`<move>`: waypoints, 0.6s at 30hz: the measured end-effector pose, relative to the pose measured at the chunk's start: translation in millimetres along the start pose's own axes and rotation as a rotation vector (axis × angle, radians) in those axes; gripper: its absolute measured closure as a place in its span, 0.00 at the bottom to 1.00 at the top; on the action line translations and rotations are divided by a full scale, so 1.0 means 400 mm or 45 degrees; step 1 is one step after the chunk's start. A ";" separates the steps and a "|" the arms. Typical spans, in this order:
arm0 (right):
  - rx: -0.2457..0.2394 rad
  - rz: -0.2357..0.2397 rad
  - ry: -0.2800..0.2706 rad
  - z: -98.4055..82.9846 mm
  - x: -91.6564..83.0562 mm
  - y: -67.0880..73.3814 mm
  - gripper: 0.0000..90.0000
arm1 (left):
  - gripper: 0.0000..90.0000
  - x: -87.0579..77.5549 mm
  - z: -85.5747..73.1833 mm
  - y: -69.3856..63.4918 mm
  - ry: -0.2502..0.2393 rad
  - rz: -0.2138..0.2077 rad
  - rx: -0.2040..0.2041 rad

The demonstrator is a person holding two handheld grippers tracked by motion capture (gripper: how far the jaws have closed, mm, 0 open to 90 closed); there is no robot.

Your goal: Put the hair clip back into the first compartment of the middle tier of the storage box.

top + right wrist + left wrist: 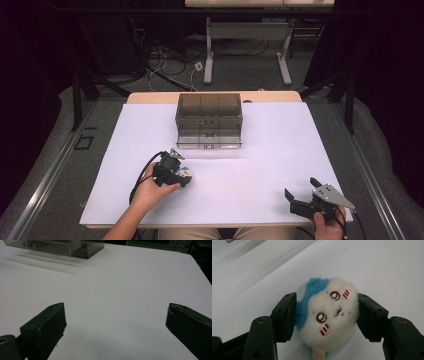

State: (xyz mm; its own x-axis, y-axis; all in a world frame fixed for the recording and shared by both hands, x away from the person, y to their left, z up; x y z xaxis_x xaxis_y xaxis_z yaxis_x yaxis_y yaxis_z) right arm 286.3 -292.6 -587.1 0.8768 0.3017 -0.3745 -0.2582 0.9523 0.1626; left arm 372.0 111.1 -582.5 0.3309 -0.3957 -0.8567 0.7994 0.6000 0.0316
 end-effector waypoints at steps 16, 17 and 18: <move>-0.006 0.011 -0.017 0.002 0.003 0.002 0.03 | 0.42 -0.009 0.011 0.015 -0.009 0.012 -0.006; -0.006 0.011 -0.017 0.002 0.003 0.002 0.03 | 0.42 -0.009 0.011 0.015 -0.009 0.012 -0.006; -0.006 -0.001 -0.019 0.002 0.002 0.001 0.03 | 0.42 -0.012 0.013 0.018 -0.010 0.019 -0.006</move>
State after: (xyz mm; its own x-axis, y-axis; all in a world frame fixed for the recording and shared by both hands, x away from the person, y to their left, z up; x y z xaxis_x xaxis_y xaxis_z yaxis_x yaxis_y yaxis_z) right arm 287.3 -291.9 -586.8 0.8828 0.3005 -0.3610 -0.2596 0.9527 0.1580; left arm 379.0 113.7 -575.5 0.3469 -0.3923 -0.8519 0.7921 0.6089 0.0422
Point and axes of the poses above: each handheld gripper's, and its own axes: x roughly forward along the jaws, z roughly out of its top, y roughly to its left, the point moved 6 cm from there along x, roughly forward along the jaws, and after that the axes turned 11 degrees about x, right-handed, at the moved point
